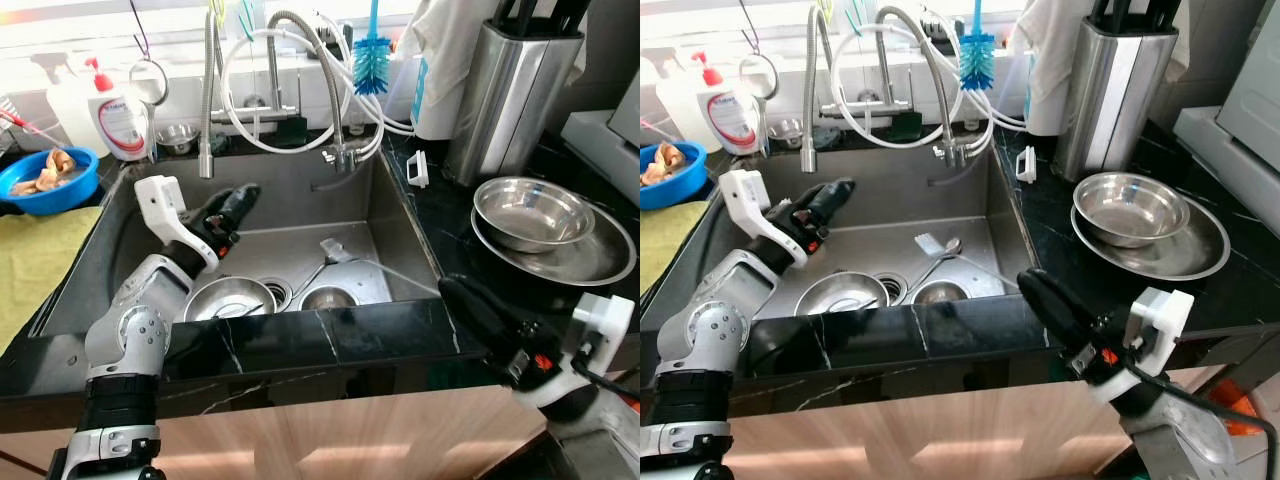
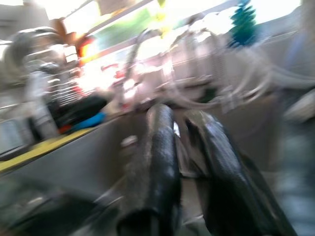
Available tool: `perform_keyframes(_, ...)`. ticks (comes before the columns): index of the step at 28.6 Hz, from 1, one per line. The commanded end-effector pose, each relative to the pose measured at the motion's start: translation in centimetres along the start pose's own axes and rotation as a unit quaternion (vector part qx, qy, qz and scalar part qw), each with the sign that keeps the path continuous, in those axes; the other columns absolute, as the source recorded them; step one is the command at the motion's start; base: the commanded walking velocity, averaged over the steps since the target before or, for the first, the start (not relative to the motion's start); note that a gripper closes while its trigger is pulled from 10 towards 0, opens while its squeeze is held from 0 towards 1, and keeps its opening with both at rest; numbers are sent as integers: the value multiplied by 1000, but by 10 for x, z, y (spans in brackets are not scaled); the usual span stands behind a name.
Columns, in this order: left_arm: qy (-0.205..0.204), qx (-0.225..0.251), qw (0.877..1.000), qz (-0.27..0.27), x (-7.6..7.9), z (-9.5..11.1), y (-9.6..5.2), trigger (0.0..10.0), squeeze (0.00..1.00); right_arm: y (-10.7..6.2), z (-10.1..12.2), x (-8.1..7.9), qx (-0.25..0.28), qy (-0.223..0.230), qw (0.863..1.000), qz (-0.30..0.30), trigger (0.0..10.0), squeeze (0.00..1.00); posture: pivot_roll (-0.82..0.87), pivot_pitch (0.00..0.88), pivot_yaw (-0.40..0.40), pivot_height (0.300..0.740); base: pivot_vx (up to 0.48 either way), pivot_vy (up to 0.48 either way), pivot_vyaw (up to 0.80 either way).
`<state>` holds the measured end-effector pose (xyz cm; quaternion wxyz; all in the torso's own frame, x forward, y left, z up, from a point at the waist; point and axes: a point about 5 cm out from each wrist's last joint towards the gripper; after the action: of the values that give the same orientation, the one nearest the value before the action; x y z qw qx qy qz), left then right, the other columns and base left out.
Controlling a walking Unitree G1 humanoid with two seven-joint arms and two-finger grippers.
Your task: Kitchen organization
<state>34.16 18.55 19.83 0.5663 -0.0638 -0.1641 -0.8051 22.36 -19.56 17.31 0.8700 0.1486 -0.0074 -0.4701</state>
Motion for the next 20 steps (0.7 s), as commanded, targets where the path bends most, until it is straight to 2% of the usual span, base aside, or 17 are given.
perform_keyframes(1, 59, -7, 998, 14, -1, -2, 2, 10000, 0, 4, 3, 12, 4, -25, 998, -56, 10000, 0, -70, 0, 38, 740, 0, 0, 0)
perform_keyframes(2, 59, -7, 998, 14, -1, -2, 2, 10000, 0, 4, 3, 12, 4, -25, 998, -56, 10000, 0, -70, 0, 38, 740, 0, 0, 0)
perform_keyframes(3, 98, -15, 995, 15, -1, -6, 1, 10000, 0, 11, 6, 19, 10, -29, 996, -83, 10000, 0, -69, 0, 39, 740, 0, 0, 0)
perform_keyframes(5, 135, -21, 991, 10, 0, -11, 0, 10000, 0, 20, 8, 17, 14, -26, 996, -84, 10000, 0, -68, 0, 39, 740, 0, 0, 0)
perform_keyframes(7, 152, -28, 988, 12, -1, -14, -1, 10000, 0, 27, 9, 16, 9, -35, 996, -84, 10000, 0, -67, 0, 40, 740, 0, 0, 0)
perform_keyframes(11, 214, -17, 976, 35, -7, -14, -2, 10000, 0, 51, 11, 15, 4, -53, 993, -106, 10000, 0, -68, 0, 41, 740, 0, 0, 0)
perform_keyframes(15, 247, -13, 968, 46, -10, -15, -2, 10000, 0, 69, 8, 11, -8, -50, 994, -101, 10000, 0, -69, 0, 49, 740, 0, 0, 0)
perform_keyframes(18, 269, -11, 962, 57, -14, -19, -4, 10000, 0, 91, -7, 1, -52, -36, 995, -82, 10000, 0, -69, 0, 47, 740, 0, 0, 0)
perform_keyframes(19, 269, -11, 962, 57, -14, -19, -4, 10000, 0, 91, -7, 1, -52, -36, 995, -82, 10000, 0, -69, 0, 47, 740, 0, 0, 0)
perform_keyframes(20, 274, -9, 960, 58, -15, -19, -5, 10000, 0, 99, -11, -1, -67, -23, 994, -86, 10000, 0, -61, 0, 44, 740, 0, 0, 0)
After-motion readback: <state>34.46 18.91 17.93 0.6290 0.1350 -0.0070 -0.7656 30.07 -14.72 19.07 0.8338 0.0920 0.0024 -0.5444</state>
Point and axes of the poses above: a point about 5 cm out from each wrist's last joint towards the gripper, its own y axis pointing out of the wrist towards the gripper, its own z axis along the axis of the wrist's last joint, x = y × z, and after that the axes turned 1 degree about -y, right-handed
